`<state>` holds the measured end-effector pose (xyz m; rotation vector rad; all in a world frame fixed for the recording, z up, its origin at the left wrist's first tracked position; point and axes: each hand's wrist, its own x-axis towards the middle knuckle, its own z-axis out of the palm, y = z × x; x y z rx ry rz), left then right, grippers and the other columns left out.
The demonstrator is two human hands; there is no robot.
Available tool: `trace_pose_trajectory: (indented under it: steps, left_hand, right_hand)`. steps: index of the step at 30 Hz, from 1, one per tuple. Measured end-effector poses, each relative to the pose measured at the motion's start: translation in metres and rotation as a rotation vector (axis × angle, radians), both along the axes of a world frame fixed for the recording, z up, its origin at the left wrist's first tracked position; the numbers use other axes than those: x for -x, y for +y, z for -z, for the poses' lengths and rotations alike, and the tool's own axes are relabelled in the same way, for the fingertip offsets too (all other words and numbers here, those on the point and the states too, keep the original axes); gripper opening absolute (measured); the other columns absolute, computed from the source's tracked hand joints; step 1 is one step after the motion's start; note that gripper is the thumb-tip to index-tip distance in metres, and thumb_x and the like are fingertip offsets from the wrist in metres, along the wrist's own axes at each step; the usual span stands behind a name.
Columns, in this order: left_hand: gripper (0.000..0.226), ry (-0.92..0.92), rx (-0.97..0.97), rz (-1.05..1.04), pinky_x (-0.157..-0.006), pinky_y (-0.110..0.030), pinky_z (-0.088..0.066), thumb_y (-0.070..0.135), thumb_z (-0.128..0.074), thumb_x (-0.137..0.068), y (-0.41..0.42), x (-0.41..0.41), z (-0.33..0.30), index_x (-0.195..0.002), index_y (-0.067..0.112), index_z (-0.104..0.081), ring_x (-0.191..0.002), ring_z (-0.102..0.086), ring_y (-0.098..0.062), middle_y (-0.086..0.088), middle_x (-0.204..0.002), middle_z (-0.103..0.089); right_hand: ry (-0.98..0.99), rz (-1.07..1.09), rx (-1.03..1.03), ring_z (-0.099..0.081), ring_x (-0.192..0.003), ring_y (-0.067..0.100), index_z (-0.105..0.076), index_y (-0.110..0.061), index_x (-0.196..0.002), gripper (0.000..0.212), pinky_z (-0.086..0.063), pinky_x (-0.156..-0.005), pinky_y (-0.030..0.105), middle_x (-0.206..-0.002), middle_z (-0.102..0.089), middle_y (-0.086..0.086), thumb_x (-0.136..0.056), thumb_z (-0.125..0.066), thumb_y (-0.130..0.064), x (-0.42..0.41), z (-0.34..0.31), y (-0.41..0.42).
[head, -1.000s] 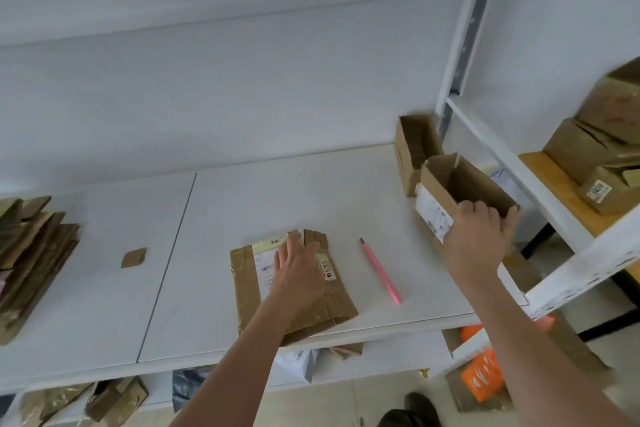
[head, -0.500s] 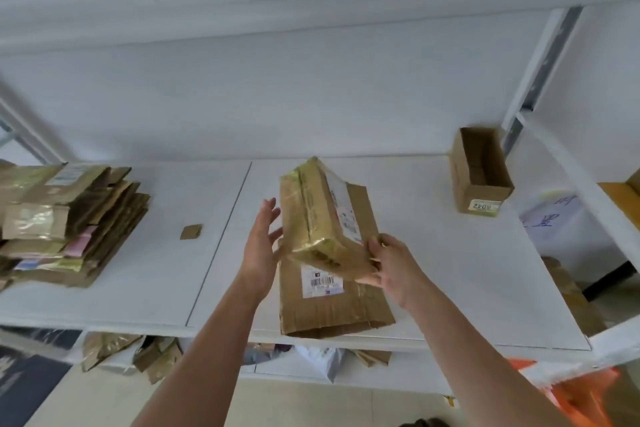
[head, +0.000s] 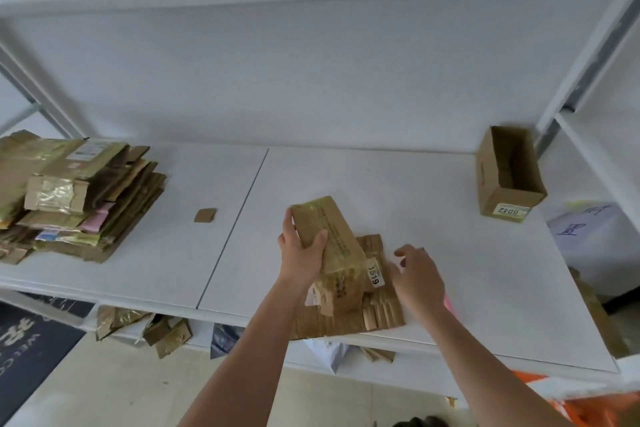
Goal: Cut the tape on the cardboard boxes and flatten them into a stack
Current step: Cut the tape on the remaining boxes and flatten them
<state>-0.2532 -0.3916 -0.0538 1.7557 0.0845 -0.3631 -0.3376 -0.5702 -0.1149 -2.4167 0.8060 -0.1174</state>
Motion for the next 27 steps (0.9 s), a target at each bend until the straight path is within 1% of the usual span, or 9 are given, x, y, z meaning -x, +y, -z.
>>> trace_pose_trajectory:
  steps: [2, 4, 8, 12, 15, 19, 23, 24, 27]
  left_hand:
    - [0.077, -0.02, -0.05, 0.015, -0.102, -0.053, -0.047, 0.033, -0.057, -0.097, -0.007, -0.001, 0.003, -0.152, 0.045, -0.004, -0.127, -0.044, -0.027, -0.001, -0.145, -0.025]
    - [0.074, -0.03, -0.068, 0.008, -0.105, -0.052, -0.045, 0.035, -0.053, -0.099, -0.01, -0.002, 0.006, -0.153, 0.044, -0.003, -0.127, -0.043, -0.028, -0.001, -0.144, -0.024]
    - [0.068, -0.039, -0.057, -0.012, -0.103, -0.052, -0.045, 0.039, -0.047, -0.101, -0.01, -0.003, 0.012, -0.151, 0.048, -0.002, -0.126, -0.043, -0.028, 0.006, -0.137, -0.025]
    - [0.065, -0.03, -0.06, -0.018, -0.102, -0.051, -0.047, 0.041, -0.043, -0.102, -0.009, -0.001, 0.013, -0.152, 0.049, -0.001, -0.124, -0.044, -0.026, 0.006, -0.137, -0.027]
    - [0.065, -0.028, -0.051, -0.018, -0.103, -0.049, -0.047, 0.041, -0.041, -0.102, -0.008, 0.001, 0.012, -0.153, 0.046, 0.0, -0.123, -0.045, -0.025, 0.004, -0.138, -0.027]
    - [0.067, -0.033, -0.055, -0.012, -0.103, -0.049, -0.047, 0.039, -0.041, -0.103, -0.008, 0.003, 0.01, -0.154, 0.043, 0.002, -0.124, -0.045, -0.027, 0.001, -0.142, -0.026]
    - [0.066, -0.04, -0.045, -0.013, -0.101, -0.048, -0.049, 0.041, -0.04, -0.102, -0.009, 0.005, 0.008, -0.153, 0.044, 0.001, -0.126, -0.046, -0.027, 0.004, -0.143, -0.025]
    - [0.065, -0.042, -0.039, -0.013, -0.102, -0.049, -0.047, 0.041, -0.039, -0.103, -0.01, 0.005, 0.008, -0.154, 0.044, 0.001, -0.127, -0.044, -0.027, 0.004, -0.145, -0.024]
    - [0.062, -0.051, -0.03, -0.025, -0.105, -0.051, -0.044, 0.044, -0.035, -0.103, -0.009, 0.005, 0.01, -0.153, 0.046, 0.001, -0.131, -0.041, -0.028, 0.001, -0.149, -0.023]
  right_hand:
    - [0.025, 0.131, 0.17, -0.052, -0.11, 0.029, -0.057, -0.009, -0.116, 0.033, -0.048, -0.071, 0.035, -0.111, -0.055, 0.012, -0.092, -0.067, -0.029, 0.012, 0.01, -0.021]
    - [0.077, 0.188, 0.276, -0.053, -0.104, 0.037, -0.056, -0.003, -0.108, 0.032, -0.05, -0.065, 0.041, -0.103, -0.054, 0.019, -0.089, -0.07, -0.025, 0.026, 0.019, -0.034]
    - [0.099, 0.155, 0.219, -0.06, -0.089, 0.035, -0.05, -0.008, -0.109, 0.013, -0.04, -0.06, 0.035, -0.092, -0.051, 0.013, -0.102, -0.042, -0.016, 0.03, 0.025, -0.045]
    - [-0.187, 0.012, -0.155, -0.065, -0.077, 0.027, -0.062, -0.022, -0.105, 0.021, -0.054, -0.065, 0.037, -0.095, -0.06, 0.013, -0.1, -0.048, -0.007, 0.011, 0.002, -0.037]
    - [-0.341, -0.079, -0.427, -0.066, -0.086, 0.021, -0.067, -0.019, -0.112, 0.032, -0.06, -0.079, 0.035, -0.108, -0.061, 0.009, -0.101, -0.043, -0.001, -0.009, -0.041, -0.016]
    - [-0.451, -0.162, -0.485, -0.063, -0.102, 0.015, -0.064, -0.022, -0.118, 0.043, -0.055, -0.09, 0.03, -0.116, -0.061, 0.003, -0.094, -0.049, 0.01, -0.033, -0.089, 0.011]
    - [-0.588, -0.255, -0.504, -0.063, -0.094, 0.004, -0.064, -0.019, -0.1, 0.018, -0.054, -0.086, 0.022, -0.1, -0.066, -0.002, -0.088, -0.073, -0.01, -0.052, -0.112, 0.032]
    - [-0.625, -0.287, -0.58, -0.064, -0.091, 0.003, -0.064, -0.015, -0.094, 0.009, -0.055, -0.087, 0.026, -0.093, -0.067, -0.004, -0.09, -0.071, -0.017, -0.057, -0.113, 0.036]
    - [-0.654, -0.296, -0.75, -0.065, -0.079, 0.012, -0.063, -0.008, -0.094, 0.017, -0.058, -0.088, 0.044, -0.078, -0.067, -0.006, -0.1, -0.056, -0.022, -0.064, -0.106, 0.046]
